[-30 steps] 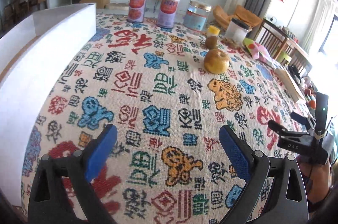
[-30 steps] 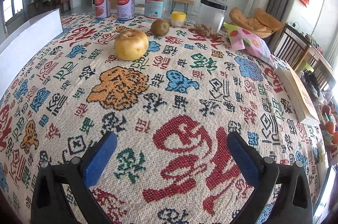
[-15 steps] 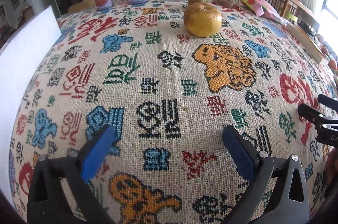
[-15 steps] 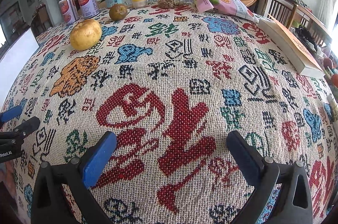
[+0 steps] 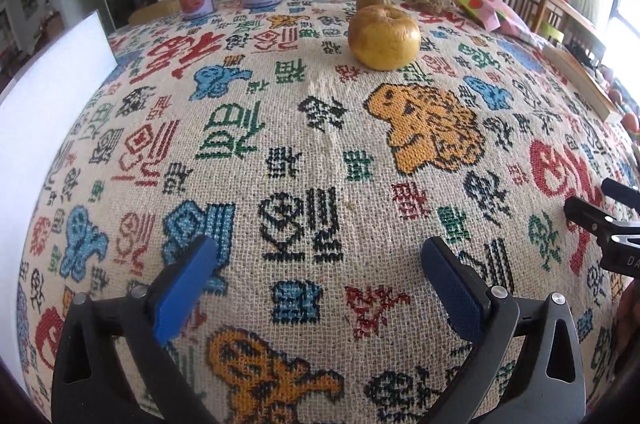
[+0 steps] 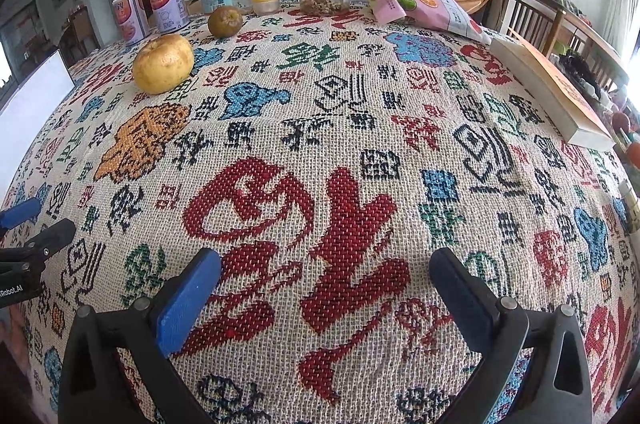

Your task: Organize fruits

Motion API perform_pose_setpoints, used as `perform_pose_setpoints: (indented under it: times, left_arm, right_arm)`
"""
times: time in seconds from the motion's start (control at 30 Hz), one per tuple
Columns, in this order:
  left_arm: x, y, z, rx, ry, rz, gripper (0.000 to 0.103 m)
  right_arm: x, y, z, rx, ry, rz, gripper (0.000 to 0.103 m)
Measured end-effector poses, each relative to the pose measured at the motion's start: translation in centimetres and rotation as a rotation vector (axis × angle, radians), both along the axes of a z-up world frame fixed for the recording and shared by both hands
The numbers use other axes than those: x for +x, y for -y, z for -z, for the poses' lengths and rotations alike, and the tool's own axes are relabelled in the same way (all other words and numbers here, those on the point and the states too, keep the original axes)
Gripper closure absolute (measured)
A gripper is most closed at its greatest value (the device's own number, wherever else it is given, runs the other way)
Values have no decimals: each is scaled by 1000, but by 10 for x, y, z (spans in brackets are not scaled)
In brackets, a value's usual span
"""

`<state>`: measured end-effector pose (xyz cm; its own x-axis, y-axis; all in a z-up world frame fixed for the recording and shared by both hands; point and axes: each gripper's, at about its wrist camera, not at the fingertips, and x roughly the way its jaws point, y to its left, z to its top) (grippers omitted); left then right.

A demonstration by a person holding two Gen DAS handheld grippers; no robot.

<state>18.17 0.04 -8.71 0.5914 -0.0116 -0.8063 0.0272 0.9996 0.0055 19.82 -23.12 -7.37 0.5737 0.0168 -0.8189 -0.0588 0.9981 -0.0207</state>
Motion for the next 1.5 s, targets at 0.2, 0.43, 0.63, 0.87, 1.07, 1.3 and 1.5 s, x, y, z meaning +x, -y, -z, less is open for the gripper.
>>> perform_pose_setpoints:
  times: [0.2, 0.43, 0.63, 0.87, 1.07, 1.3, 1.5]
  left_arm:
    - [0, 0, 0, -2, -2, 2, 1]
    - [35, 18, -10, -3, -10, 104, 1]
    - [107, 51, -24, 25, 77, 147, 1]
    - [161, 55, -9, -39, 60, 76, 5]
    - [151, 40, -15, -110, 95, 81, 36]
    - [78, 1, -29, -85, 58, 23, 36]
    - [5, -19, -32, -56, 50, 23, 36]
  right_arm:
    - [0, 0, 0, 1, 0, 0, 0]
    - [0, 0, 0, 1, 0, 0, 0]
    - [0, 1, 0, 1, 0, 0, 0]
    - [0, 1, 0, 1, 0, -1, 0]
    - [0, 1, 0, 1, 0, -1, 0]
    - [0, 0, 0, 2, 0, -1, 0]
    - [0, 0, 0, 2, 0, -1, 0]
